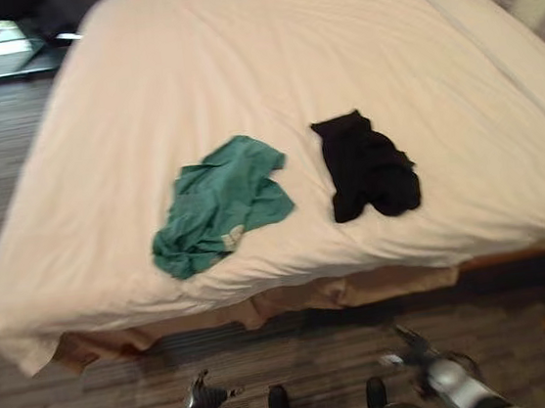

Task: Tidy up the quilt and then pick up the clothes from the bed and put them into the laundry hamper.

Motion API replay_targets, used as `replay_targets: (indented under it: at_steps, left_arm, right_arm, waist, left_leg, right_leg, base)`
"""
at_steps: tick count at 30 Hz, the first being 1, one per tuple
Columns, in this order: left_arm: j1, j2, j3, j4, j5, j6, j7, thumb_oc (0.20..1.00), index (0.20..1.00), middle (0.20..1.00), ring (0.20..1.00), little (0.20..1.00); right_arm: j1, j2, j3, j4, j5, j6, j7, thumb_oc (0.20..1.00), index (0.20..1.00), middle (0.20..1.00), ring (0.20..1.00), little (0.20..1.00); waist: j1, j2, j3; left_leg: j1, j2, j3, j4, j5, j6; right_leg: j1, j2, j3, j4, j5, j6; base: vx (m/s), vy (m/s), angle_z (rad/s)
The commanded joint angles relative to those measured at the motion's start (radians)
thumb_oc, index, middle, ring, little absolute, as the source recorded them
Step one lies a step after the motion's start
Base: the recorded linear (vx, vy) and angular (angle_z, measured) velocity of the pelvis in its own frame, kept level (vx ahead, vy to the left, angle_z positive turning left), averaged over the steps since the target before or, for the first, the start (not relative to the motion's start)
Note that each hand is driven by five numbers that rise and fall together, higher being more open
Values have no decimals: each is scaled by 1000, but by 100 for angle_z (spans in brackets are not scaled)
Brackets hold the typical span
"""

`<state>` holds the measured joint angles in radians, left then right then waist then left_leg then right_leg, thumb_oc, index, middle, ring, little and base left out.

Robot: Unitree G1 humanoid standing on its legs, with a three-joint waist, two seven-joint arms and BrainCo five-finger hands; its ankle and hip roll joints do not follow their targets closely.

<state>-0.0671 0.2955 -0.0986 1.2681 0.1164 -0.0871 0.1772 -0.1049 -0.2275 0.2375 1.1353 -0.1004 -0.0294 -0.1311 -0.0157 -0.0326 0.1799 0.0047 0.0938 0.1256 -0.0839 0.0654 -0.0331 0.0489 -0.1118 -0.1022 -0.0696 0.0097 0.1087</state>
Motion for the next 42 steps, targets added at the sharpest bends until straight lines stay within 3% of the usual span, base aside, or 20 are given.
replay_targets:
  at_steps: [1, 5, 6, 7, 8, 9, 10, 12, 15, 16, 17, 18, 19, 20, 25, 31, 36, 38, 39, 42]
  left_arm:
    - [60, 117, 158, 72, -98, 9, 40, 1000, 1000, 1000, 1000, 1000]
    - [124, 223, 287, -38, -135, -36, 85, 1000, 1000, 1000, 1000, 1000]
    - [168, 290, 360, -229, -137, -86, 139, 1000, 1000, 1000, 1000, 1000]
    - [171, 289, 361, -232, -137, -84, 139, 1000, 1000, 1000, 1000, 1000]
    - [208, 341, 405, -472, -125, -137, 173, 1000, 1000, 1000, 1000, 1000]
    - [211, 340, 407, -476, -124, -135, 173, 1000, 1000, 1000, 1000, 1000]
    - [188, 400, 431, -655, -129, -179, 206, 1000, 1000, 1000, 1000, 1000]
    - [155, 463, 443, -790, -109, -206, 213, 1000, 1000, 1000, 1000, 1000]
    - [45, 570, 374, -880, -46, -212, 199, 1000, 1000, 1000, 1000, 1000]
    - [41, 571, 373, -878, -46, -212, 200, 1000, 1000, 1000, 1000, 1000]
    - [-78, 605, 270, -887, -27, -201, 188, 1000, 1000, 1000, 1000, 1000]
    - [-86, 605, 266, -883, -27, -202, 189, 1000, 1000, 1000, 1000, 1000]
    - [-215, 618, 144, -865, 14, -180, 178, 1000, 1000, 1000, 1000, 1000]
    - [-222, 619, 140, -860, 14, -181, 179, 1000, 1000, 1000, 1000, 1000]
    - [-592, 620, -142, -661, 130, -72, 202, 1000, 1000, 1000, 1000, 1000]
    - [-880, 578, -253, -328, 144, 5, 244, 1000, 1000, 1000, 1000, 1000]
    - [-941, 568, -313, -120, 217, 61, 200, 1000, 1000, 1000, 1000, 1000]
    - [-933, 562, -315, -116, 236, 67, 186, 950, 950, 950, 950, 950]
    - [-893, 537, -305, -81, 250, 62, 143, 200, 200, 200, 200, 200]
    - [-838, 515, -295, -93, 267, 62, 113, 200, 200, 200, 200, 200]
  right_arm:
    - [28, -124, -154, -13, 116, 9, -91, 1000, 1000, 1000, 1000, 1000]
    - [147, -216, -300, -178, 132, -20, -152, 1000, 1000, 1000, 1000, 1000]
    - [226, -277, -358, -336, 66, -38, -168, 1000, 1000, 1000, 1000, 1000]
    - [228, -276, -359, -339, 65, -37, -167, 1000, 1000, 1000, 1000, 1000]
    - [273, -338, -393, -465, -13, -66, -175, 1000, 1000, 1000, 1000, 1000]
    - [274, -337, -393, -467, -14, -65, -175, 1000, 1000, 1000, 1000, 1000]
    - [258, -407, -393, -552, -66, -92, -176, 1000, 1000, 1000, 1000, 1000]
    - [239, -475, -383, -650, -115, -111, -155, 1000, 1000, 1000, 1000, 1000]
    - [168, -570, -325, -754, -186, -135, -136, 1000, 1000, 1000, 1000, 1000]
    - [166, -569, -326, -753, -187, -135, -136, 1000, 1000, 1000, 1000, 1000]
    - [82, -614, -259, -803, -214, -140, -131, 1000, 1000, 1000, 1000, 1000]
    - [80, -614, -261, -801, -214, -140, -131, 1000, 1000, 1000, 1000, 1000]
    - [-23, -628, -181, -850, -211, -145, -127, 1000, 1000, 1000, 1000, 1000]
    - [-27, -628, -181, -848, -211, -145, -128, 1000, 1000, 1000, 1000, 1000]
    - [-229, -613, -15, -940, -203, -165, -142, 1000, 1000, 1000, 1000, 1000]
    - [-163, -620, -37, -1067, -204, -189, -157, 1000, 1000, 1000, 1000, 1000]
    - [-119, -649, -71, -1110, -203, -195, -174, 1000, 1000, 1000, 1000, 1000]
    - [-115, -657, -86, -1113, -211, -184, -178, 1000, 1000, 1000, 1000, 1000]
    - [-134, -666, -115, -1112, -223, -168, -197, 1000, 1000, 1000, 1000, 1000]
    - [-180, -683, -134, -1106, -236, -158, -222, 1000, 1000, 1000, 1000, 1000]
  waist:
    - [10, -31, -9]
    - [-1, -24, -31]
    - [-5, -19, -32]
    - [-6, -20, -34]
    - [-6, -15, -35]
    - [-7, -16, -37]
    - [-7, -13, -38]
    - [-7, -13, -36]
    - [-13, -13, -34]
    - [-13, -14, -33]
    - [-23, -13, -15]
    - [-21, -15, -15]
    - [-35, -15, 15]
    - [-33, -16, 16]
    - [-73, -30, 76]
    - [-115, -44, 131]
    - [-129, -58, 170]
    - [-127, -59, 173]
    - [-121, -64, 180]
    - [-112, -66, 180]
  left_leg:
    - [11, -23, 58, -3, -33, -44]
    - [33, -22, 57, -3, -40, -49]
    - [45, -19, 54, -3, -42, -53]
    - [41, -20, 54, -3, -39, -53]
    - [46, -17, 49, -3, -41, -56]
    - [43, -18, 49, -3, -37, -56]
    - [43, -15, 43, -3, -40, -57]
    - [35, -13, 41, -3, -34, -58]
    - [31, -8, 45, -3, -40, -59]
    - [27, -9, 45, -3, -35, -59]
    - [13, -6, 50, -3, -34, -59]
    - [9, -7, 50, -3, -29, -58]
    - [-18, -1, 57, -3, -23, -58]
    - [-23, -2, 57, -3, -18, -58]
    - [-115, 14, 95, -3, 17, -61]
    - [-192, 28, 109, -3, 42, -72]
    - [-254, 46, 110, -3, 59, -84]
    - [-261, 48, 111, -3, 60, -85]
    - [-269, 51, 110, -3, 61, -88]
    - [-270, 53, 107, -3, 60, -90]
  right_leg:
    - [-96, -27, -14, -4, 124, 47]
    - [-72, -32, -24, -18, 119, 52]
    - [-60, -34, -36, -18, 114, 59]
    - [-63, -35, -36, -18, 116, 58]
    - [-54, -36, -44, -18, 111, 64]
    - [-58, -37, -44, -18, 114, 63]
    - [-56, -36, -49, -18, 110, 67]
    - [-63, -39, -49, -18, 113, 68]
    - [-69, -39, -48, -18, 110, 71]
    - [-73, -40, -48, -18, 114, 71]
    - [-89, -38, -41, -18, 117, 72]
    - [-93, -39, -41, -18, 121, 71]
    - [-129, -35, -29, -18, 131, 71]
    - [-135, -36, -28, -18, 135, 70]
    - [-249, -20, 5, -18, 188, 86]
    - [-328, -17, 6, -18, 209, 91]
    - [-389, -13, -12, -18, 221, 101]
    - [-395, -12, -15, -18, 222, 101]
    - [-400, -14, -17, -18, 221, 99]
    - [-400, -15, -20, -18, 221, 97]
  base:
    - [204, -22, -18]
    - [160, -17, -5]
    - [62, -14, -1]
    - [122, -17, 7]
    - [36, -6, 10]
    - [74, -15, 10]
    - [0, 0, 0]
    - [12, -15, -4]
    - [7, -12, -10]
    - [-40, -17, -11]
    - [-74, -10, -5]
    - [-162, -14, 3]
    - [-133, -9, 2]
    - [-152, -7, -7]
    - [-118, -2, -20]
    - [-38, -15, -21]
    - [-48, -22, 1]
    - [-16, -18, -4]
    - [0, 0, 0]
    - [1, -29, -1]
